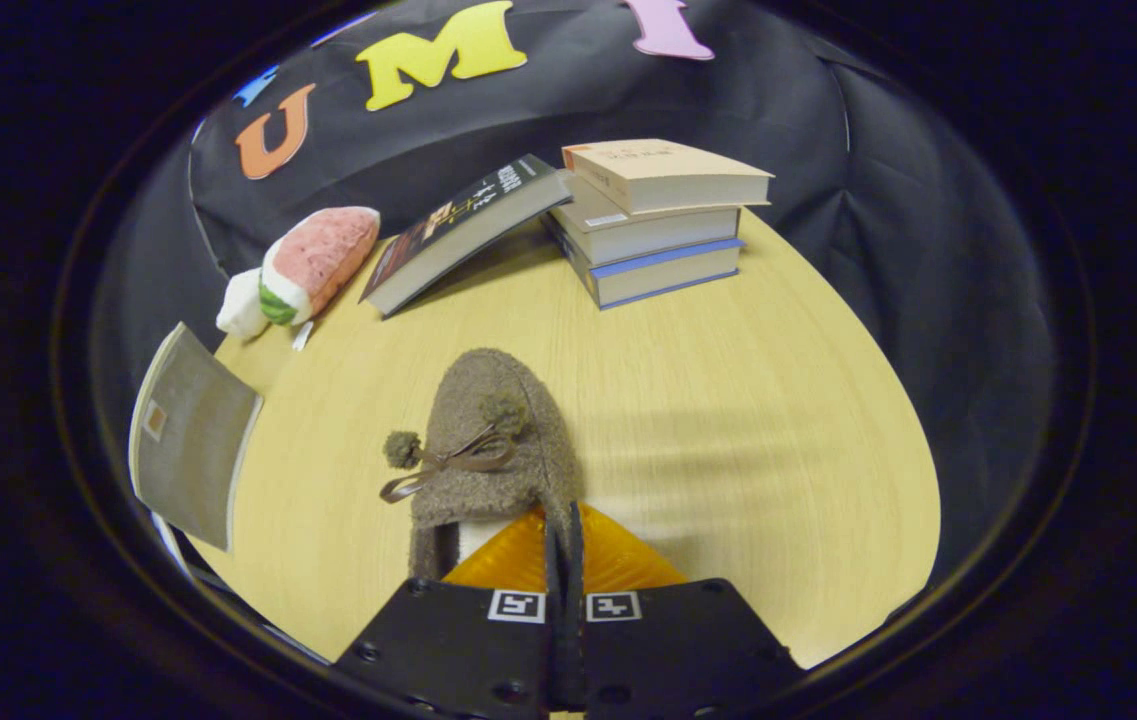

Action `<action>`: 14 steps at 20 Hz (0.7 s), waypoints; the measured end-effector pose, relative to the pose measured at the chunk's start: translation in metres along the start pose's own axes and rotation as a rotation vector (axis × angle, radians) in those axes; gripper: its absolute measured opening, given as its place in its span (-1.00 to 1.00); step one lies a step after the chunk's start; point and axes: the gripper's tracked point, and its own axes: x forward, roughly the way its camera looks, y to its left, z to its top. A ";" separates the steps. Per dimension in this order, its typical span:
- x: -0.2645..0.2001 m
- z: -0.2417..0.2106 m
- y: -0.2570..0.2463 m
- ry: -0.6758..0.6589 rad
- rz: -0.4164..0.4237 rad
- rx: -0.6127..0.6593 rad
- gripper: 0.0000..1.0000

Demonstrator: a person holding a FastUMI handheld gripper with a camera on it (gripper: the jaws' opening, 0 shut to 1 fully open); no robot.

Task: Open the storage box then place both shoes into the box .Put the left shoe in first, then the right shoe, with the right side of both shoes facing outward in a uniform manner.

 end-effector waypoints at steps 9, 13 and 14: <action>-0.041 0.008 0.034 -0.009 -0.002 0.155 -0.99; -0.082 0.027 0.073 -0.068 -0.007 0.206 -0.99; -0.092 0.033 0.084 -0.084 -0.011 0.225 -0.99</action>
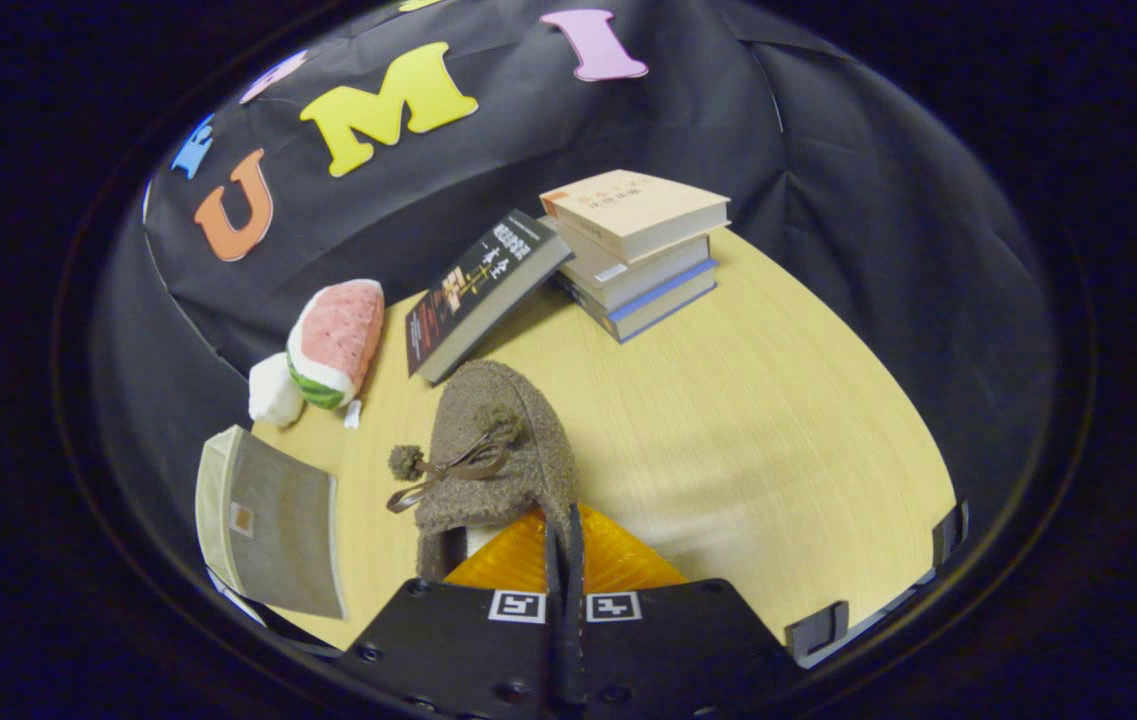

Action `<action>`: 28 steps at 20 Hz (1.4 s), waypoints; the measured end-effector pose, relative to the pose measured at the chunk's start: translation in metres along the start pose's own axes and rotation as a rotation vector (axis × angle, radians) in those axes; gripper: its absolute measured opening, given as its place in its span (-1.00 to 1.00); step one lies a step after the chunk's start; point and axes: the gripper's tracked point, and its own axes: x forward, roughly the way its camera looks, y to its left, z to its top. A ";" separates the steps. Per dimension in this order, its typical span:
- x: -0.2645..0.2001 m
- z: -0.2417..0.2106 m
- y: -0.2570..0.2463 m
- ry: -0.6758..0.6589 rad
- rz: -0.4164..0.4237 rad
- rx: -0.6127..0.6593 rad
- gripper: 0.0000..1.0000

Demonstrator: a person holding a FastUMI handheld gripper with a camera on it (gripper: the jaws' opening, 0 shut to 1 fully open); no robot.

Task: Open the storage box then place both shoes into the box .Put the left shoe in first, then the right shoe, with the right side of both shoes facing outward in a uniform manner.

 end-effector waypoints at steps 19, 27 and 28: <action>-0.089 -0.048 0.308 -0.114 0.040 0.054 -0.99; -0.050 -0.101 0.355 -0.077 -0.034 -0.034 -1.00; -0.046 -0.108 0.357 -0.071 -0.048 -0.046 -0.99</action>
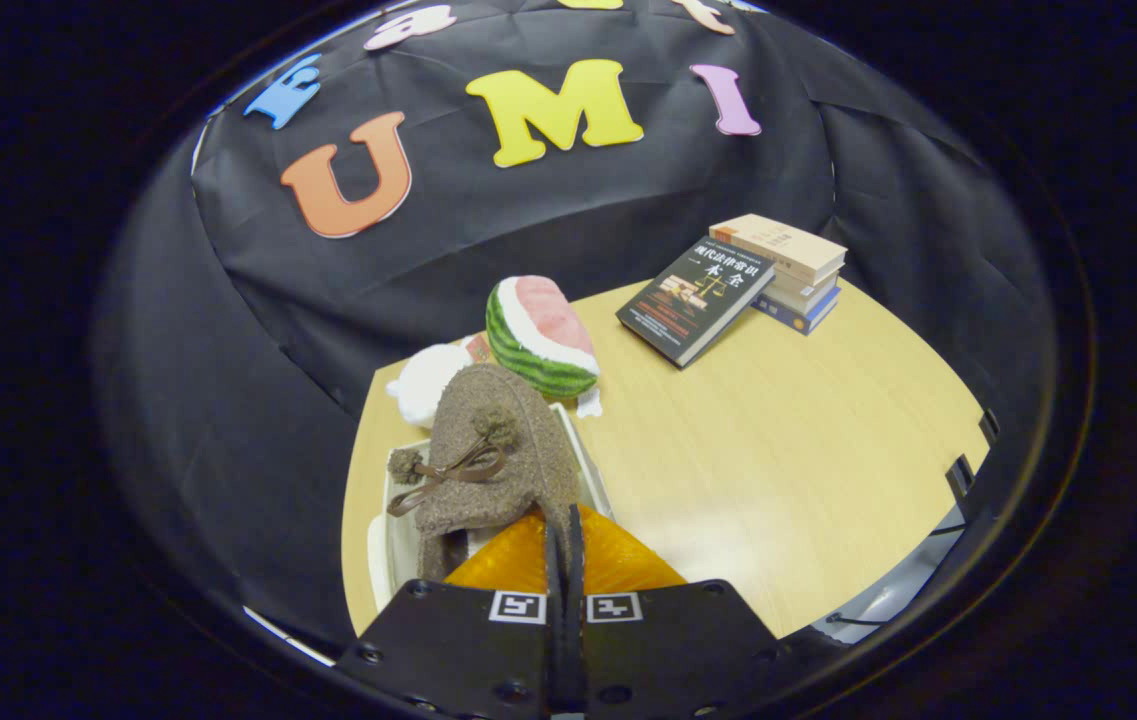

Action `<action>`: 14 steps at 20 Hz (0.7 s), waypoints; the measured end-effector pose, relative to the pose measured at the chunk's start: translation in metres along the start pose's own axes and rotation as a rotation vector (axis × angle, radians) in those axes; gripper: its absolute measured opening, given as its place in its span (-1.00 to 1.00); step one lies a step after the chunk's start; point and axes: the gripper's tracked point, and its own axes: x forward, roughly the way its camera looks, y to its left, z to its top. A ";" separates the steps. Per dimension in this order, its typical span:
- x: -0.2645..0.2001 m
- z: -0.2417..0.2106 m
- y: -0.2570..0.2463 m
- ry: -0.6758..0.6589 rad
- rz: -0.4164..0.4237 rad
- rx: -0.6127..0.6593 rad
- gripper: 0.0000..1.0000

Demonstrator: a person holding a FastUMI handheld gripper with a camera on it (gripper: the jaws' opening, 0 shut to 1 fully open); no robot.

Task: Open the storage box then place both shoes into the box .Put the left shoe in first, then the right shoe, with the right side of both shoes facing outward in a uniform manner.

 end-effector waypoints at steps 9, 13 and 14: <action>0.035 -0.031 -0.003 -0.001 -0.123 -0.135 -1.00; 0.044 -0.032 -0.012 -0.016 -0.190 -0.183 -0.98; 0.046 -0.033 -0.012 -0.012 -0.195 -0.190 -0.98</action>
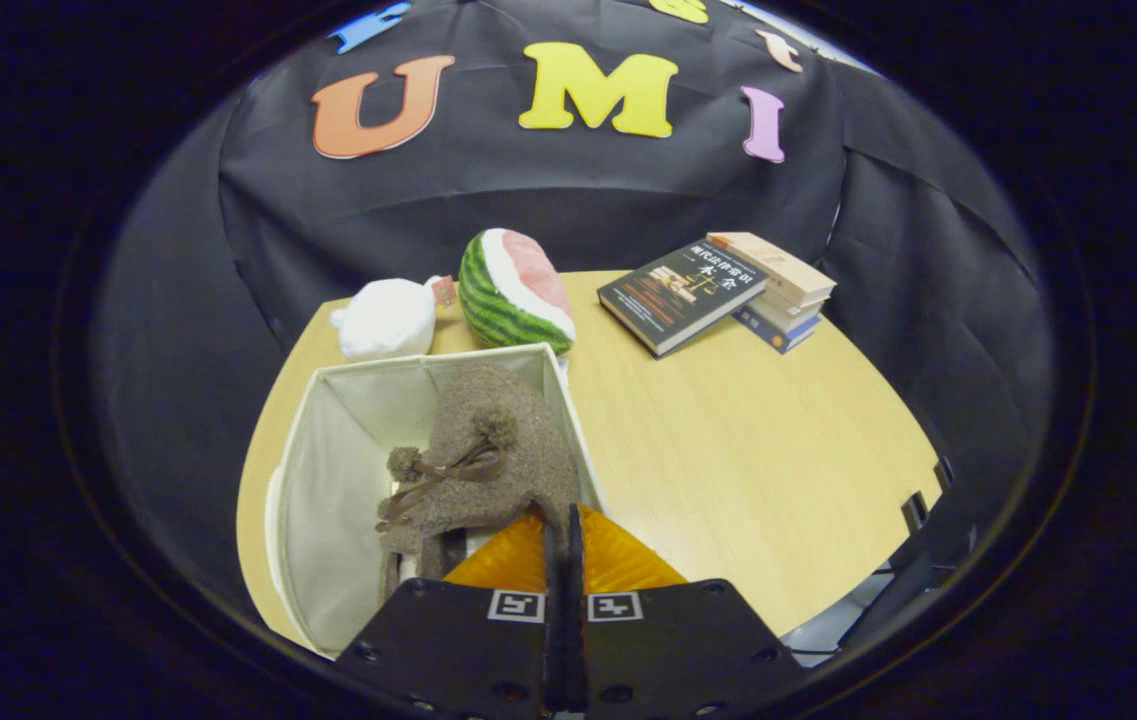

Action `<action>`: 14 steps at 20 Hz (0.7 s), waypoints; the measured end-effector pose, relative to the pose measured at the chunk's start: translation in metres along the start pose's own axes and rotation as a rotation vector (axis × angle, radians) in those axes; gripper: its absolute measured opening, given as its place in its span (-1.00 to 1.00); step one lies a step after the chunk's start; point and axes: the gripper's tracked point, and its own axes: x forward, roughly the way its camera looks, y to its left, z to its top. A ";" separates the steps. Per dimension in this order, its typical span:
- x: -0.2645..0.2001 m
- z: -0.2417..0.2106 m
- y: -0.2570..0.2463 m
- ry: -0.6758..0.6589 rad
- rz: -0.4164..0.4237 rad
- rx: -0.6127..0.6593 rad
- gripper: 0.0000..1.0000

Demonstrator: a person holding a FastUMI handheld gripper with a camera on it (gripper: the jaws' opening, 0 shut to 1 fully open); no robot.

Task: Open the storage box then place both shoes into the box .Put the left shoe in first, then the right shoe, with the right side of both shoes facing outward in a uniform manner.

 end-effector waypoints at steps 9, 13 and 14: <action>0.003 0.009 0.011 -0.022 0.025 -0.045 -0.72; -0.010 0.027 0.013 -0.091 0.064 -0.080 -0.48; -0.013 0.031 0.011 -0.107 0.070 -0.083 -0.34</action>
